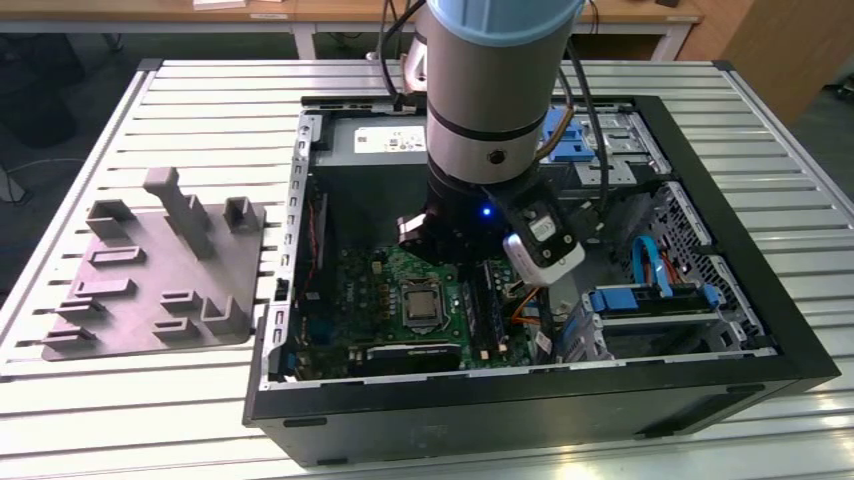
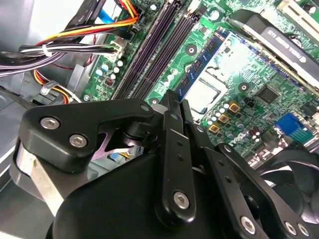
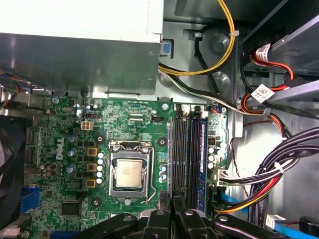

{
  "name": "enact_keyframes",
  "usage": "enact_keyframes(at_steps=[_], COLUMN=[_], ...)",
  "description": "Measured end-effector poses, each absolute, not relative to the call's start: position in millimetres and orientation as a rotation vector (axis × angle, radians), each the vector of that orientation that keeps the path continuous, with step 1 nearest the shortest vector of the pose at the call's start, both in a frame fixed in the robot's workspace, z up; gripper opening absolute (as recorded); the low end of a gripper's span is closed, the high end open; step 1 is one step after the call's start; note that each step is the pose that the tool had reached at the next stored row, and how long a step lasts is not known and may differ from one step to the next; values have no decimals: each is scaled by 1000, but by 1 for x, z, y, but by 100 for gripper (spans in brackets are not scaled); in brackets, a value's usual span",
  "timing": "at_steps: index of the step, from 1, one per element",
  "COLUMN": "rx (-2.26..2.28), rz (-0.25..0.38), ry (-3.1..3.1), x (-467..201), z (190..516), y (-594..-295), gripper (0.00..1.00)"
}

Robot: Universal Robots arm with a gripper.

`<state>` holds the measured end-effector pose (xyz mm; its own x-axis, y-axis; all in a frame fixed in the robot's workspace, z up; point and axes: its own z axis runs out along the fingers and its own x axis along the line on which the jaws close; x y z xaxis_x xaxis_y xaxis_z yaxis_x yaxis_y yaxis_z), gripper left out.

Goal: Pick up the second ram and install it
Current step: 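Insert the second ram into the second slot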

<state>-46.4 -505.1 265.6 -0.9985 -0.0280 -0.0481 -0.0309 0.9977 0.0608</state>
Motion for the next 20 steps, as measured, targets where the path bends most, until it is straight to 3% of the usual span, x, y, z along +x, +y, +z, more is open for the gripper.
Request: enact_keyframes(at_steps=[20], rx=[-46], rz=[95], ry=[3094], x=[-41], z=[248], y=[-504], gripper=[14])
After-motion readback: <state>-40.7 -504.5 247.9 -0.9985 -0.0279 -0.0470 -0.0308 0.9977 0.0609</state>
